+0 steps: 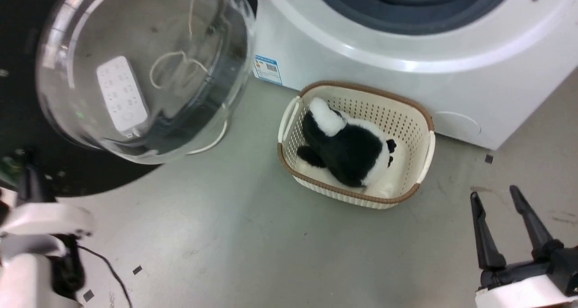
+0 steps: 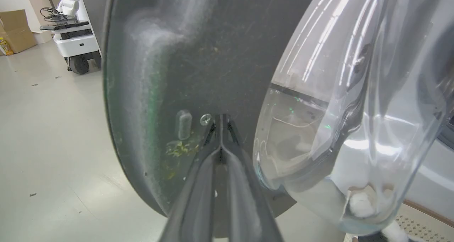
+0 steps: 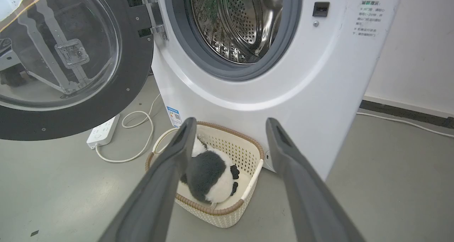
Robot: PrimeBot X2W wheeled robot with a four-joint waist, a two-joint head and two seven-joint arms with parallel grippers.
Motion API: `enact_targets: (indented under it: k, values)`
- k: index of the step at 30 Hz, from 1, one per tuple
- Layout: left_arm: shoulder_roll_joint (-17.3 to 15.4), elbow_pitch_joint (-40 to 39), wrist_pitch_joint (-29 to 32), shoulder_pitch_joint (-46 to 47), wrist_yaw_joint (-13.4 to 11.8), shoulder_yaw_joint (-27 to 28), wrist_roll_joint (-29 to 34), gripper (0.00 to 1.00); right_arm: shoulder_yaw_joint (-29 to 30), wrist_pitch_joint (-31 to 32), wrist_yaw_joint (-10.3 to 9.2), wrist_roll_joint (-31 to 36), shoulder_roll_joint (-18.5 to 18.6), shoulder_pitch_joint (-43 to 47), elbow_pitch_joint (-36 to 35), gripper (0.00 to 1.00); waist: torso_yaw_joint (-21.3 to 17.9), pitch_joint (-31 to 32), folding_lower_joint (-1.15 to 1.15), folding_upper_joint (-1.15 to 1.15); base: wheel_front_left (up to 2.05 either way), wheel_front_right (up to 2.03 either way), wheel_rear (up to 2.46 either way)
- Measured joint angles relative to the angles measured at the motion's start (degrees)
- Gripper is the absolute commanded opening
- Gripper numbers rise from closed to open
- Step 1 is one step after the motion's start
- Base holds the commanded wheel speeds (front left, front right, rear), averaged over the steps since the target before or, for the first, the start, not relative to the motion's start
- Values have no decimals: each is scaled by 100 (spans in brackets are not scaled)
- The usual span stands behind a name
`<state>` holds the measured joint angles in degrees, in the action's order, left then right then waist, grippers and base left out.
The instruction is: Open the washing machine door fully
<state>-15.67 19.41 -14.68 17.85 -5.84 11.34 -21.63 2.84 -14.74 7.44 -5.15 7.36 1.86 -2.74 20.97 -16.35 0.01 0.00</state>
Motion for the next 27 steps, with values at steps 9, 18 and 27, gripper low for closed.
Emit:
enact_targets:
  k: [9, 18, 27]
  values:
    - [-141, 387, 0, 236, 267, 266, 214, 0, 48, 0, 0, -33, 79, -74, -10, 100, -144, -82, -1, 0, 0, 0, 0]
    - [180, -532, 0, 99, 536, 439, 787, 0, 144, 0, 0, 13, -26, -119, 13, 100, -238, 268, -1, 0, 0, 0, 0]
    - [918, -1990, 0, -710, 757, -190, 1470, 0, 413, -1, 0, 81, -259, -113, 19, 100, -594, 877, -2, 0, 0, 0, 0]
